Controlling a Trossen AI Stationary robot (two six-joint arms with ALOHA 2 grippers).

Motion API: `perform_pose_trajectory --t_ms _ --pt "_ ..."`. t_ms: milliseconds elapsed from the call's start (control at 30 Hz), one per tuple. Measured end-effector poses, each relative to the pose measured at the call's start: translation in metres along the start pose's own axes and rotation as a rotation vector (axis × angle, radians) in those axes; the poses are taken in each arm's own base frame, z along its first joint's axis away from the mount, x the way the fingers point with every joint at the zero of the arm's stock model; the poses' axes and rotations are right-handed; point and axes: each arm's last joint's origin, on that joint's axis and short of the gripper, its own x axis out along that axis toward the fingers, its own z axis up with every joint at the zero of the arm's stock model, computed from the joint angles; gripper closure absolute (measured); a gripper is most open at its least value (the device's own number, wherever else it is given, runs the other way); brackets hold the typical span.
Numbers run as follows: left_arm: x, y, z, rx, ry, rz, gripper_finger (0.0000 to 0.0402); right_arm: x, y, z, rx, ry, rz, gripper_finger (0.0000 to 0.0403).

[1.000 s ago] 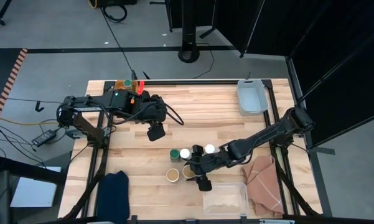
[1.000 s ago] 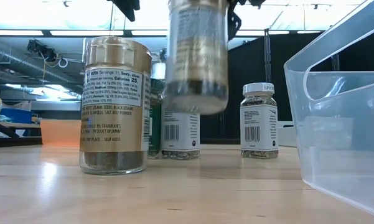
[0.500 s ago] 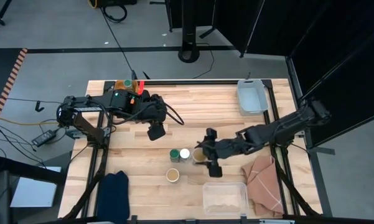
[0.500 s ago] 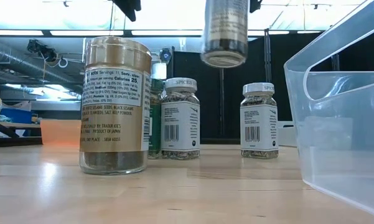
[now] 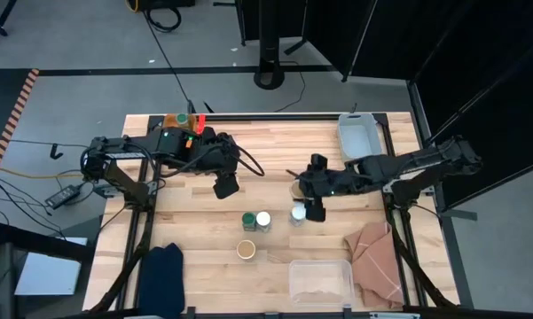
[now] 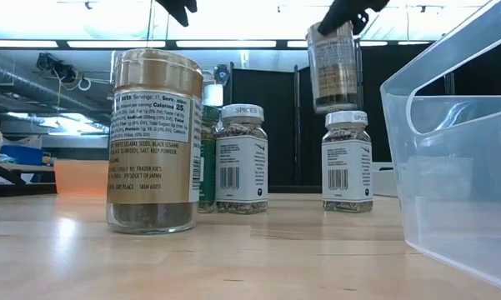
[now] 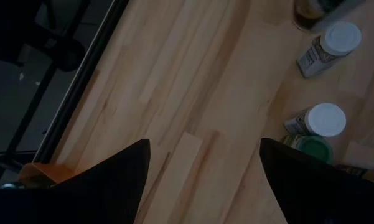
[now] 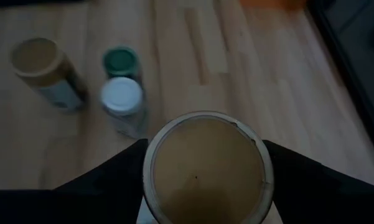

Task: Sort spices by type
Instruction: Put the right gold seasoning bottle into the gray bin

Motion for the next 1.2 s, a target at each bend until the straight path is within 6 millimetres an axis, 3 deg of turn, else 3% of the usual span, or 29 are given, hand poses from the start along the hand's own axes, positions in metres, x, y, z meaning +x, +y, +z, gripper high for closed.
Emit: perform_pose_trajectory --t_ms 300,567,867,1200 --pt "0.000 0.000 0.000 0.001 0.000 0.000 0.0092 -0.006 -0.048 -0.002 0.053 0.046 -0.041 0.0112" --pt "0.000 0.000 0.000 0.002 0.000 0.001 0.0092 -0.035 -0.101 -0.011 0.132 0.024 -0.141 0.0109" --pt "0.000 0.000 0.000 0.008 0.000 0.002 0.0092 -0.055 -0.153 -0.056 0.267 0.032 -0.317 0.0104" --pt "0.000 0.001 0.000 0.007 -0.006 0.018 0.0092 -0.043 -0.204 -0.094 0.411 0.025 -0.424 0.0102"
